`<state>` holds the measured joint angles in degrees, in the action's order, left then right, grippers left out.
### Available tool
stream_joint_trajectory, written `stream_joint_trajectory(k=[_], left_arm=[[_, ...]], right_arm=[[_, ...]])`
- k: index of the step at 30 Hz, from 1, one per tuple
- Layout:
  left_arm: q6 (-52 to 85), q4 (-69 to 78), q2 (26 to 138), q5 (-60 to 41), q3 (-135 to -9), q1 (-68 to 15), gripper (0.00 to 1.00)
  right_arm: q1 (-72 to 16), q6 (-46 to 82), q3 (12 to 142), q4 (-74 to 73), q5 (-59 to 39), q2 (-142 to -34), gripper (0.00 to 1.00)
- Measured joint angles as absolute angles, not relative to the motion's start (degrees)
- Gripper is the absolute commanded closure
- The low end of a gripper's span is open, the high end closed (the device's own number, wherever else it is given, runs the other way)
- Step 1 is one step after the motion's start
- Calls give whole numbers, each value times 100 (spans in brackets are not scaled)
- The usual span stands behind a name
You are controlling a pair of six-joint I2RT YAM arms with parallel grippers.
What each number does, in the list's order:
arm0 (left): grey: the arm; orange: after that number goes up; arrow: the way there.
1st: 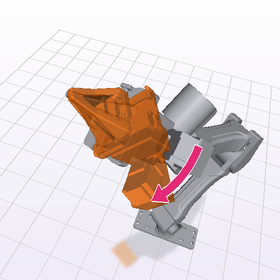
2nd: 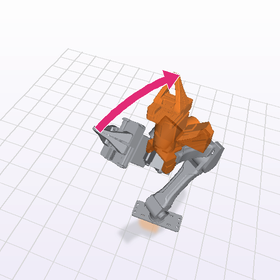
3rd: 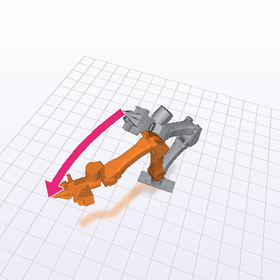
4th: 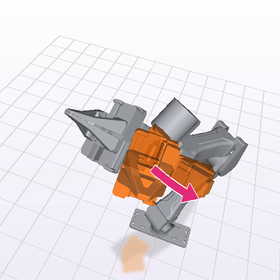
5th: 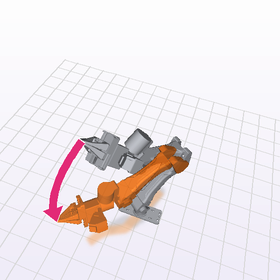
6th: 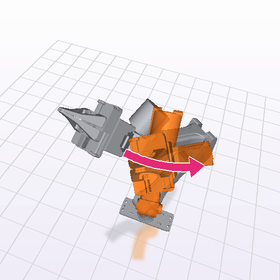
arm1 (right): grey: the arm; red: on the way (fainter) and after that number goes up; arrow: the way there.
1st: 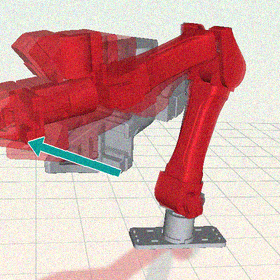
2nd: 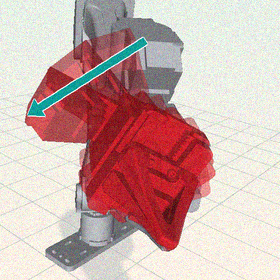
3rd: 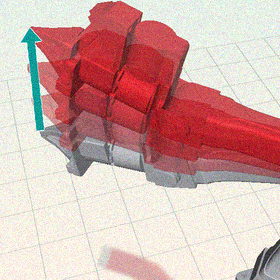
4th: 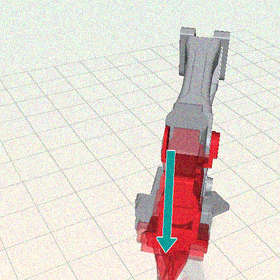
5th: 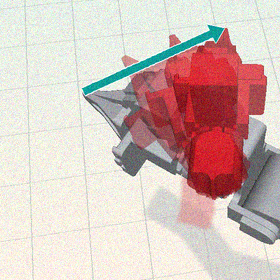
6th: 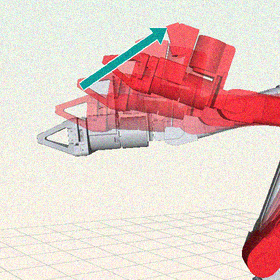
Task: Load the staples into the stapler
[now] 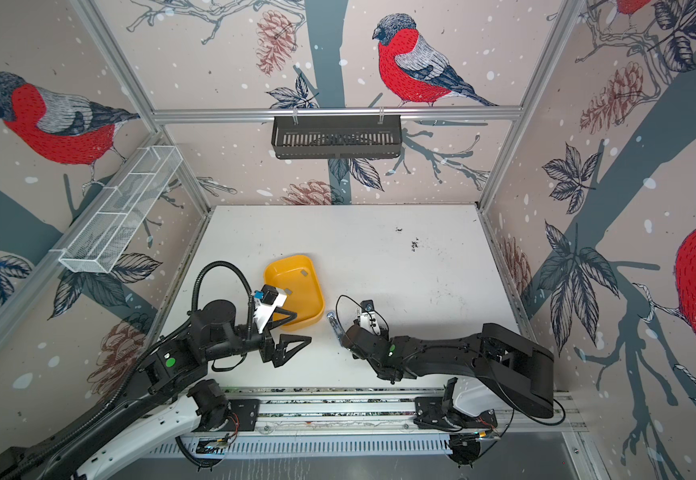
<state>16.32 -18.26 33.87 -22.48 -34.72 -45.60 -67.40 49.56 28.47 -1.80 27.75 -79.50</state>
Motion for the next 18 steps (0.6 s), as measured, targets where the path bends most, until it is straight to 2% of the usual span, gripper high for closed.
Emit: stream_joint_trajectory(k=[14,18], left_arm=[[1632,-1826,3391,-2248,-3472,-4560,2],[1632,-1826,3391,-2248,-3472,-4560,2]], right_arm=[[-6744,5085,2814,-141,2792,-7950,88],[-6742,5094,2814,-141,2792,-7950,83]])
